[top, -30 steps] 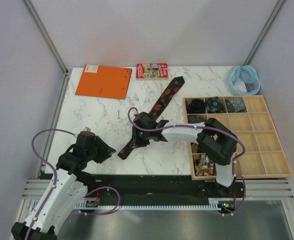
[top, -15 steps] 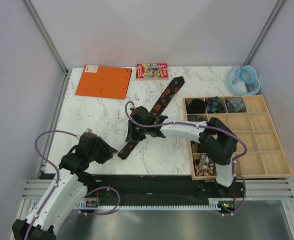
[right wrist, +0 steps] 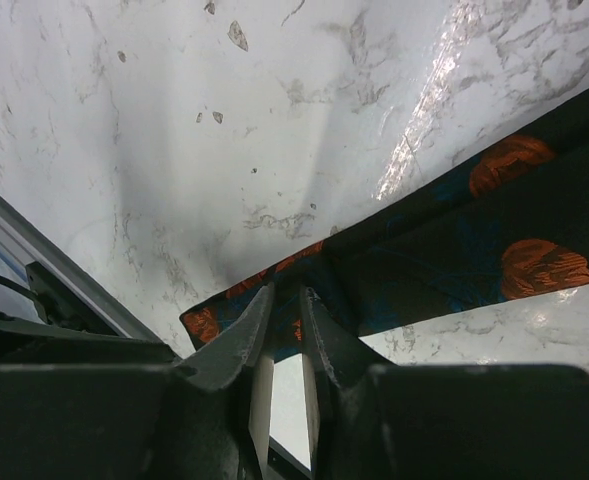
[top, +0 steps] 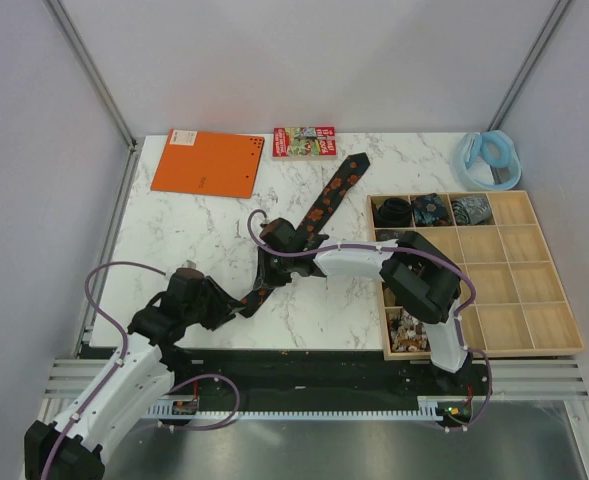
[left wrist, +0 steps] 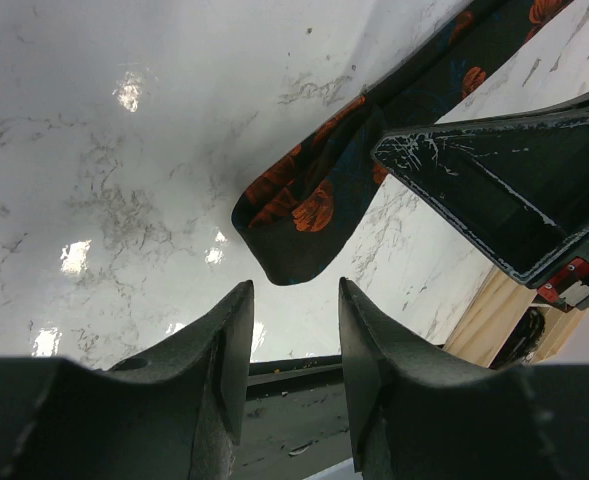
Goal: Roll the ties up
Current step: Roll the tie at the center of the board.
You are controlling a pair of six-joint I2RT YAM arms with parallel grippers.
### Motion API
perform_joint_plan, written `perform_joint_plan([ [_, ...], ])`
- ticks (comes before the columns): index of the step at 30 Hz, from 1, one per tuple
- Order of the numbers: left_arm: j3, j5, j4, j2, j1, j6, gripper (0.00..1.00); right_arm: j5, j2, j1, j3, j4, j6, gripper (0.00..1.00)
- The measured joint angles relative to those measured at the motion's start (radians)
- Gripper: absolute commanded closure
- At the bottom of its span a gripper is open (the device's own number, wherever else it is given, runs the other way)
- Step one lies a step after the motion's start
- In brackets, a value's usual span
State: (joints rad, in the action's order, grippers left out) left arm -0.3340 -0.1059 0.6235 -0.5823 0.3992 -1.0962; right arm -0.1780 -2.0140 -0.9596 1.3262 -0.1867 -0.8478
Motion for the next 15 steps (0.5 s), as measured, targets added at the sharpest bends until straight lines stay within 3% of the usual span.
perform_joint_plan([
  [15, 0.052, 0.054, -0.085, -0.029, 0.080, -0.074, 0.43, -0.017, -0.002, 0.003, -0.051, 0.066, -0.004, 0.78],
])
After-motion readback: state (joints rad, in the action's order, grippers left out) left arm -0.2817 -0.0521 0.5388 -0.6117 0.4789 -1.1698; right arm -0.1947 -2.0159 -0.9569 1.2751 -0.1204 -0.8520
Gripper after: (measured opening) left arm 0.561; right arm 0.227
